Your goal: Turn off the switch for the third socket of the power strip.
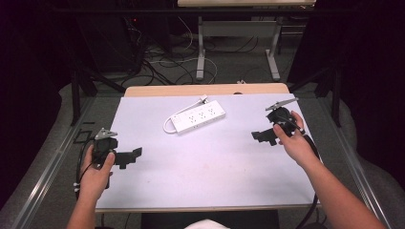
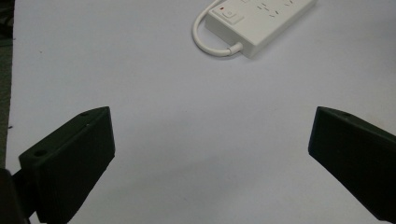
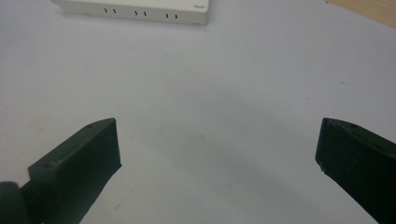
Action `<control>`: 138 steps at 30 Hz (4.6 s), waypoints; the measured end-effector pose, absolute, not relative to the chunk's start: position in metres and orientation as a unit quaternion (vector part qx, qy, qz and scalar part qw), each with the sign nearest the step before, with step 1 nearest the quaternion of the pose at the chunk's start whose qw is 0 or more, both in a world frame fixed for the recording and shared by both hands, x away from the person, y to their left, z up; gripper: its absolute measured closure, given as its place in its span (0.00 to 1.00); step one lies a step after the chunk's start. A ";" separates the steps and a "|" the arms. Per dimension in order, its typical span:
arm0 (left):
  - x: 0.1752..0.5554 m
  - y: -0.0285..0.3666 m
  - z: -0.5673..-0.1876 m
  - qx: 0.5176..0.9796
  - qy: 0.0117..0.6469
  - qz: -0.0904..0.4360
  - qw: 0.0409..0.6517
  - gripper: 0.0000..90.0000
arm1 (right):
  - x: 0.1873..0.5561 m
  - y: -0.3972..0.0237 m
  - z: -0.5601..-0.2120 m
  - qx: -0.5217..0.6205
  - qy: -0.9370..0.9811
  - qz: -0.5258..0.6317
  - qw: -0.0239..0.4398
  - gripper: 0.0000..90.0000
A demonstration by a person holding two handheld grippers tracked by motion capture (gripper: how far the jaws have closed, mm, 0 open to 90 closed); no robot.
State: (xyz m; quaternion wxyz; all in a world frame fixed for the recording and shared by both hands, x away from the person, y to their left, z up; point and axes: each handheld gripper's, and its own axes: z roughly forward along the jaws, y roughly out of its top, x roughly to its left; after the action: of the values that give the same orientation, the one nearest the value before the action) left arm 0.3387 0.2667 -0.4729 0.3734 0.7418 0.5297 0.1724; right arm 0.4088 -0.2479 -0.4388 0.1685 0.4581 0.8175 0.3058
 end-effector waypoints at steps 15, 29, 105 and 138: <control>0.339 0.266 -0.476 0.747 0.525 0.177 0.368 0.00 | 0.438 -0.235 -0.431 0.476 0.814 0.296 0.153 0.00; 0.340 0.261 -0.480 0.745 0.527 0.191 0.362 0.00 | 0.465 -0.217 -0.425 0.484 0.812 0.272 0.182 0.00; 0.338 0.268 -0.479 0.705 0.556 0.190 0.397 0.05 | 0.584 -0.105 -0.480 0.492 0.771 0.319 0.247 0.44; 0.336 0.270 -0.476 0.699 0.559 0.191 0.404 0.07 | 0.600 -0.092 -0.490 0.457 0.771 0.379 0.230 0.98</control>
State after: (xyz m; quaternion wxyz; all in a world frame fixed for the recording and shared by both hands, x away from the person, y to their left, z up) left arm 0.3364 0.2702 -0.4761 0.4038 0.6986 0.5591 0.1906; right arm 0.6003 -0.0922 -0.4895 0.2303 0.4569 0.7710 0.3791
